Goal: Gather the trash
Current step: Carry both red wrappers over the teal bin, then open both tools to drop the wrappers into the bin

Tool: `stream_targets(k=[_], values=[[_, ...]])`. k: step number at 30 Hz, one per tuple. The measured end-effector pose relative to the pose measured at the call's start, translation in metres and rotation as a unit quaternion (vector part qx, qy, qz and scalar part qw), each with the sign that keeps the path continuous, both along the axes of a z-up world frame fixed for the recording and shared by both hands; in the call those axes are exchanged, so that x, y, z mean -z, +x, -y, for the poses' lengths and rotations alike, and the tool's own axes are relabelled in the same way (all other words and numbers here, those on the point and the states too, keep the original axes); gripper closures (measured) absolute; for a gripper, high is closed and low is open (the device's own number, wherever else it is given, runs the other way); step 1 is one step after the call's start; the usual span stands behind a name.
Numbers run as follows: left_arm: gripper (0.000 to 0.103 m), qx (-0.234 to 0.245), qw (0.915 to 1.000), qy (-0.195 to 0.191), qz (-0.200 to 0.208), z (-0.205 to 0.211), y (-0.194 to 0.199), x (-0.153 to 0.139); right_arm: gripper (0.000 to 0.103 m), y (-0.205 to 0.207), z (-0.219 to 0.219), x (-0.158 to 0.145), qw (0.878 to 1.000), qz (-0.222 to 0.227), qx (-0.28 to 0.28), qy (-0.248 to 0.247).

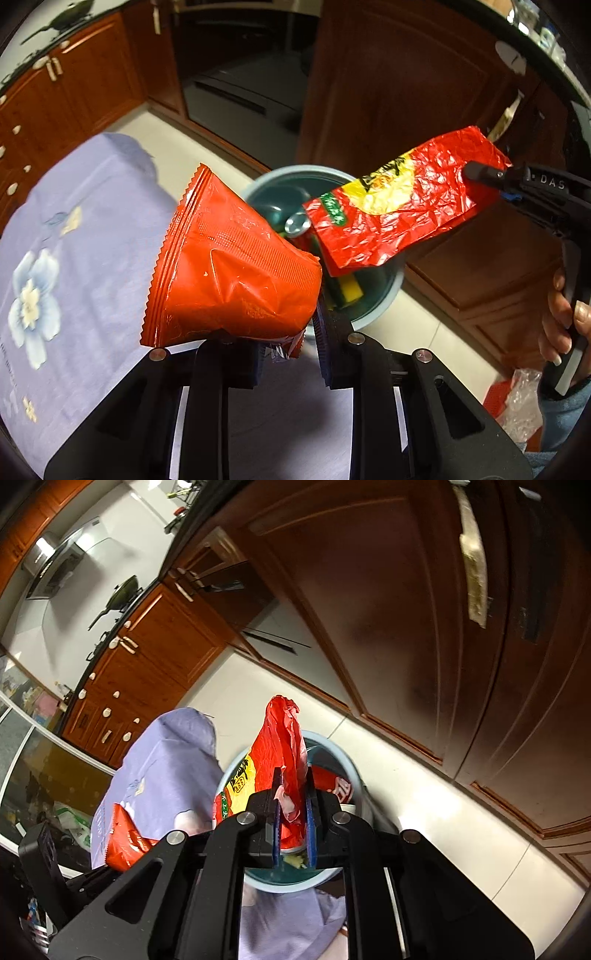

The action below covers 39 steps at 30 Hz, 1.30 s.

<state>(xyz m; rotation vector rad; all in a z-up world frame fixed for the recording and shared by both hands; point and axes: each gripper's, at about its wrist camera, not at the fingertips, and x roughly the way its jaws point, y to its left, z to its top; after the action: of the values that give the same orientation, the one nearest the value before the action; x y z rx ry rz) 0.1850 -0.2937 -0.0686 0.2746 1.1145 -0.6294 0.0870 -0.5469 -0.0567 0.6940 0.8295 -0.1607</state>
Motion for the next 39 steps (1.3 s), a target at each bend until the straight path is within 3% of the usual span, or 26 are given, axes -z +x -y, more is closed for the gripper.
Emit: stream_targets(k=[6,8,13,23,24,25,27,39], values=[[0.075,0.007,0.9996,-0.006,-0.027,0.023,0.019,0.015,0.093,0.005,0.011,0.008,1.0,-0.017,0.003,-0.001],[0.056,0.007,0.9995,-0.009,-0.031,0.027,0.022,0.017,0.093,0.007,0.011,0.008,1.0,-0.021,0.003,-0.004],[0.03,0.0,0.9997,-0.012,-0.023,0.032,0.03,0.02,0.093,0.013,0.012,0.008,1.0,-0.026,0.003,-0.014],[0.009,-0.028,0.9991,-0.013,-0.03,0.004,0.033,0.022,0.089,0.036,-0.009,0.024,0.999,-0.039,-0.025,-0.002],[0.008,-0.03,0.999,-0.014,-0.031,0.004,0.031,0.02,0.083,0.04,-0.013,0.026,0.999,-0.043,-0.032,0.002],[0.008,-0.032,0.9988,-0.016,-0.033,0.001,0.032,0.021,0.058,0.042,-0.016,0.028,0.998,-0.045,-0.035,0.007],[0.007,-0.035,0.9987,-0.016,-0.033,-0.002,0.031,0.022,0.03,0.043,-0.019,0.029,0.998,-0.043,-0.032,0.015],[0.006,-0.045,0.9982,-0.028,-0.029,-0.017,0.017,0.012,0.026,0.037,-0.028,0.028,0.998,-0.061,-0.027,0.016]])
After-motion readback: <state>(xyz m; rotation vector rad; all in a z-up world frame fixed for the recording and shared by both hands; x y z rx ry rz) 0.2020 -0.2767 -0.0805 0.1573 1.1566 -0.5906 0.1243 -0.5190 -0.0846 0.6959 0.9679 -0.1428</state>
